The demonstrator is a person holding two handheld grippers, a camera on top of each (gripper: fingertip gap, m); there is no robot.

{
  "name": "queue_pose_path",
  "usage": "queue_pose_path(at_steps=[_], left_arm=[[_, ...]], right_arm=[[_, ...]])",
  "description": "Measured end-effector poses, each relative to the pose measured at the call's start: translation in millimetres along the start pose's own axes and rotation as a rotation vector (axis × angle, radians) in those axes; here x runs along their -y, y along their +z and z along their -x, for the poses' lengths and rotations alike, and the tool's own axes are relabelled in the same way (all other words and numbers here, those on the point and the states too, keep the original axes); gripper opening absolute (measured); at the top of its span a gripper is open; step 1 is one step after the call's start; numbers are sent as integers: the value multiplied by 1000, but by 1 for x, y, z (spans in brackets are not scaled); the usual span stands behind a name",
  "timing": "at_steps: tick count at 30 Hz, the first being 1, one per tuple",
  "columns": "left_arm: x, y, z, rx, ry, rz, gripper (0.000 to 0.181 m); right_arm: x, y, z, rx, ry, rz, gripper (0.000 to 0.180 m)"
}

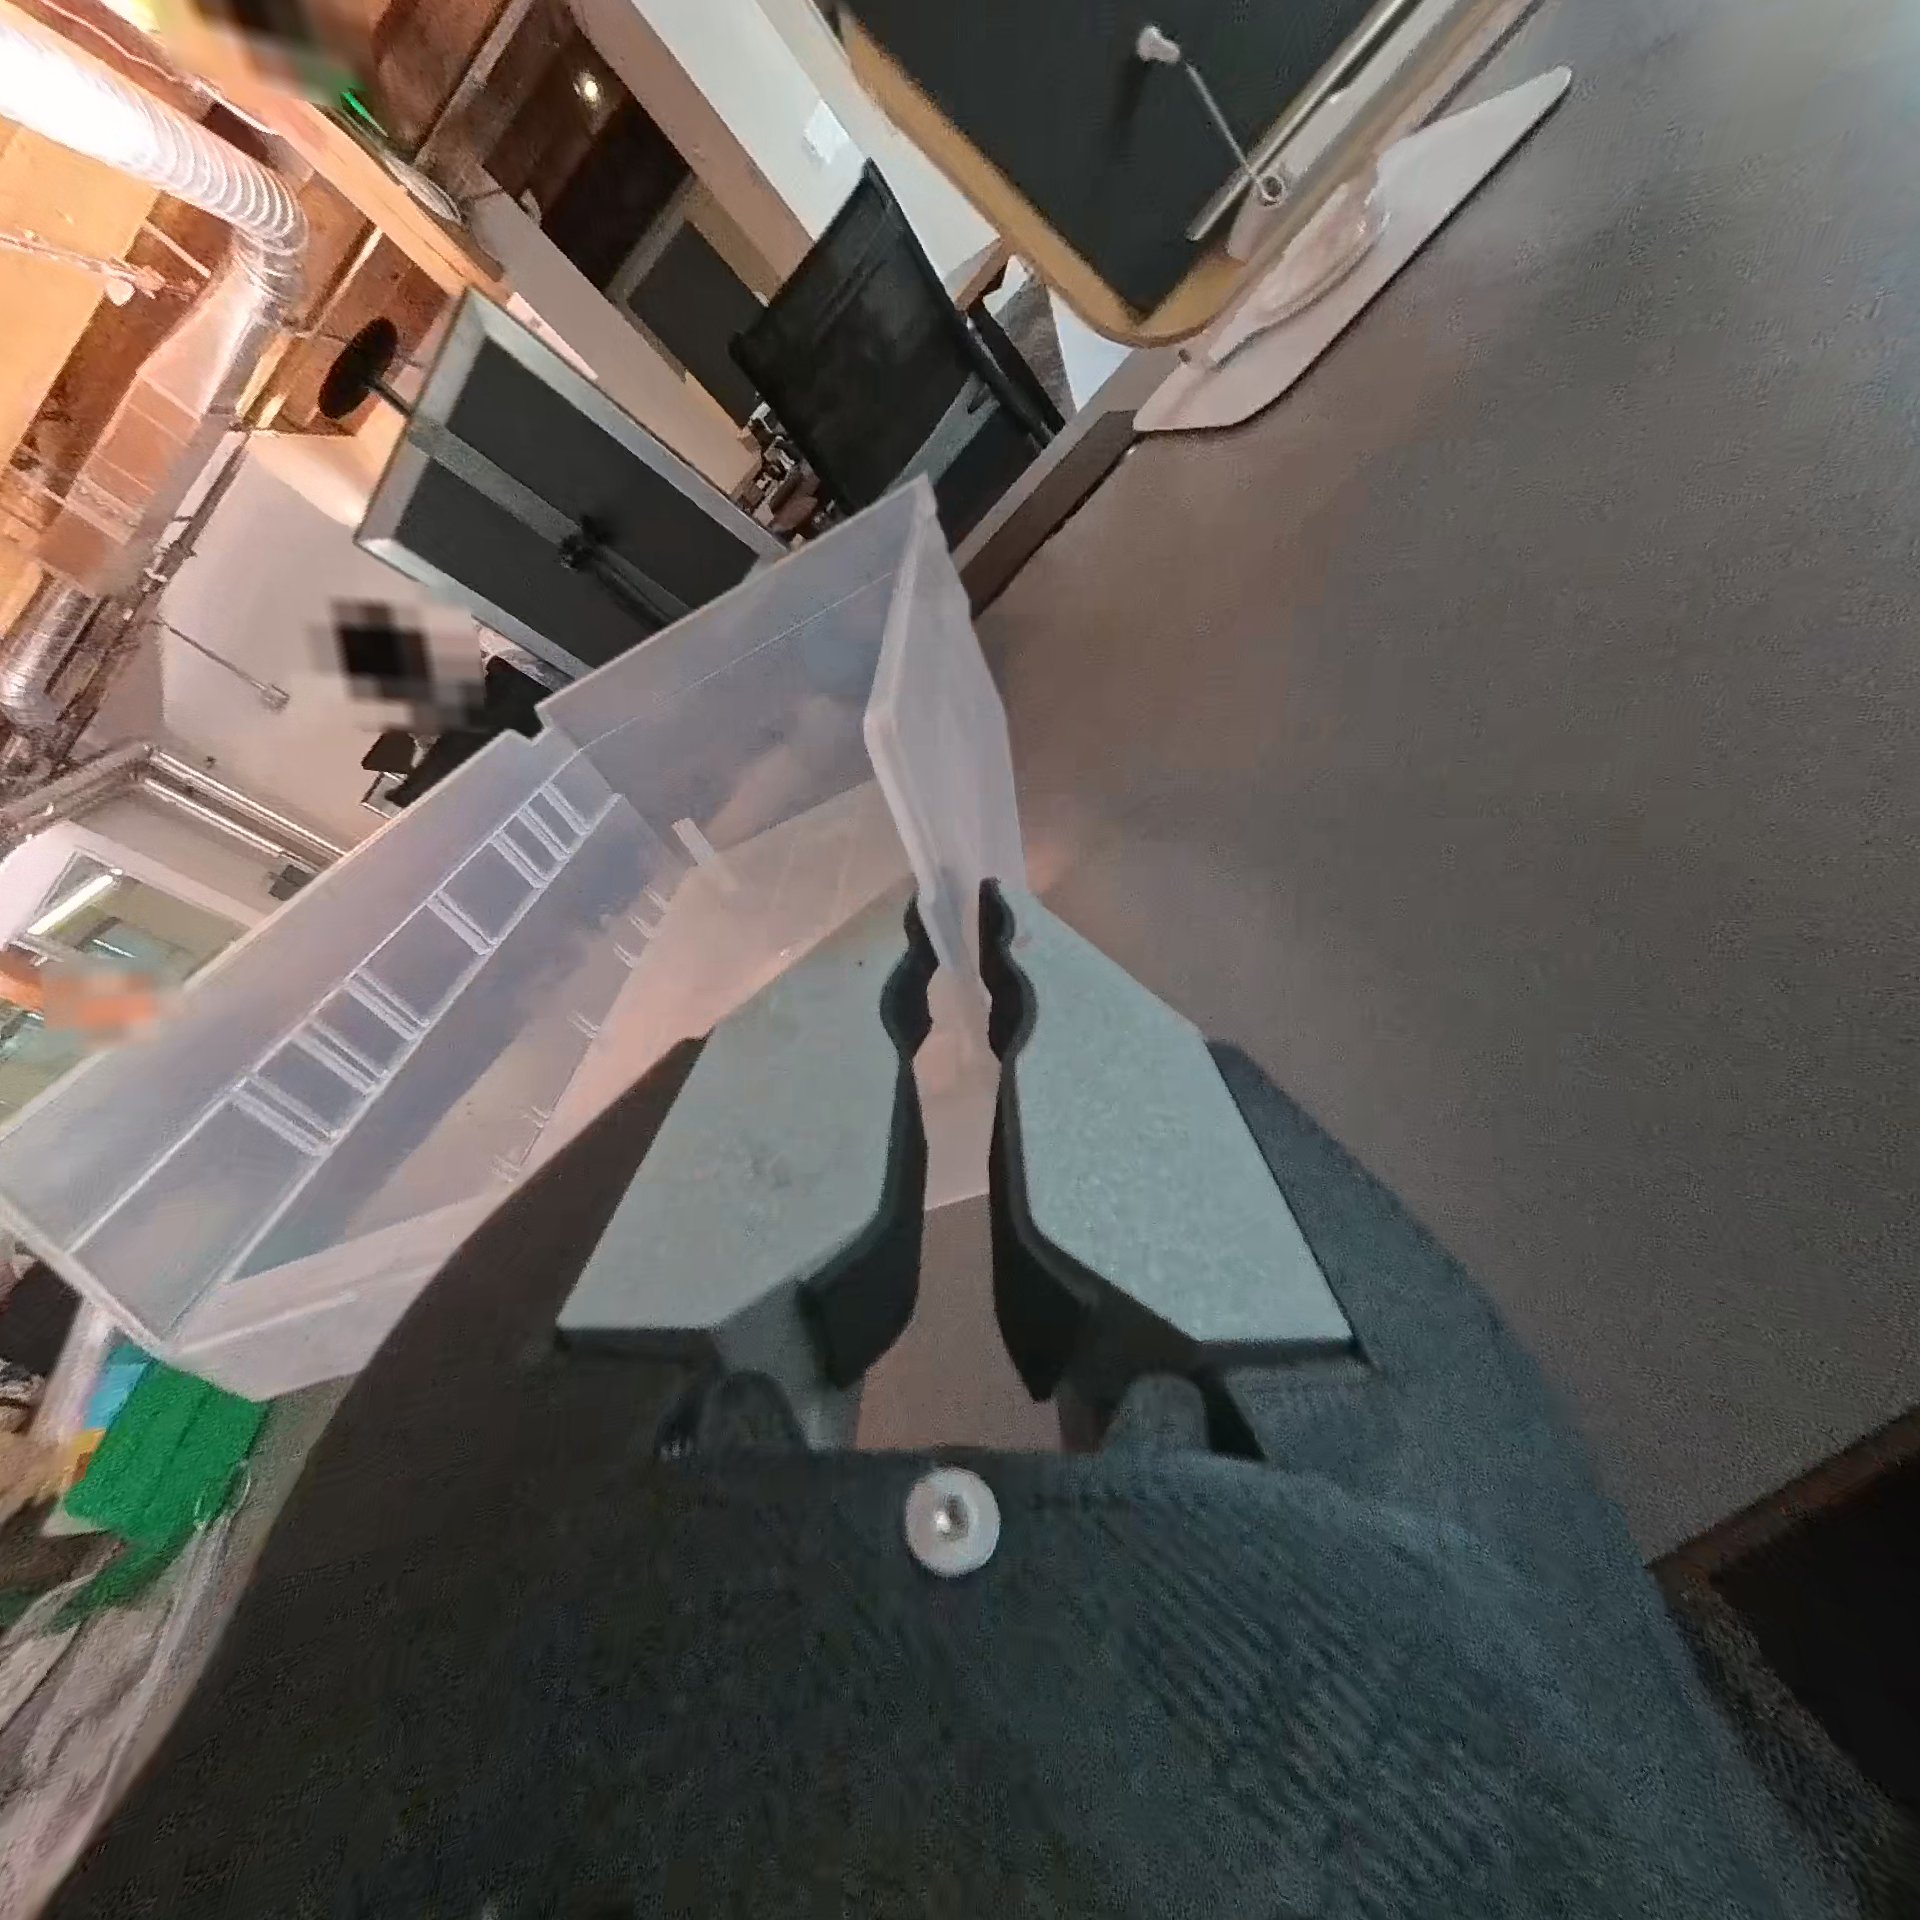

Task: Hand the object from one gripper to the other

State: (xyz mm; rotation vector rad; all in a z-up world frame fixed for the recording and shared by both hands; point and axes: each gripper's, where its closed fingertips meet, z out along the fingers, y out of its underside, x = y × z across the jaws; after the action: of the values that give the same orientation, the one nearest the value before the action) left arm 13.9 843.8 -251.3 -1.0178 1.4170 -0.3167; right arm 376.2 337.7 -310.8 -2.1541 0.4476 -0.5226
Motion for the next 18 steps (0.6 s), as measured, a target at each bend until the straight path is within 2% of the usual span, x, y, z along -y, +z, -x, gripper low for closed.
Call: queue_pose_path(at_steps=[1,3,5,7,9,10,11,14,16,18], left_arm=[[3,-1,7,8,-25,-13,4],[9,-7,18,14,-90,-50,4],[13,-15,28,25,-137,-81,4],[18,-19,34,37,-162,-96,4],[21,-22,36,48,-163,-107,5],[22,-24,36,52,-160,-110,4],[22,-25,36,55,-155,-110,5],[20,-29,37,62,-138,-96,5],[17,-30,37,65,-136,-87,5],[15,-31,38,68,-149,-89,5]], right_arm=[[3,-6,-4,3,20,-24,34],[12,-16,5,85,52,-91,40],[17,-15,12,102,83,-146,21],[8,-3,14,57,46,-93,8],[-5,8,11,-2,-5,4,12],[-8,7,8,-9,-7,28,19],[-5,2,7,4,8,14,29],[14,-22,5,68,60,-124,41],[22,-33,11,114,66,-182,37],[20,-30,12,89,43,-152,34]])
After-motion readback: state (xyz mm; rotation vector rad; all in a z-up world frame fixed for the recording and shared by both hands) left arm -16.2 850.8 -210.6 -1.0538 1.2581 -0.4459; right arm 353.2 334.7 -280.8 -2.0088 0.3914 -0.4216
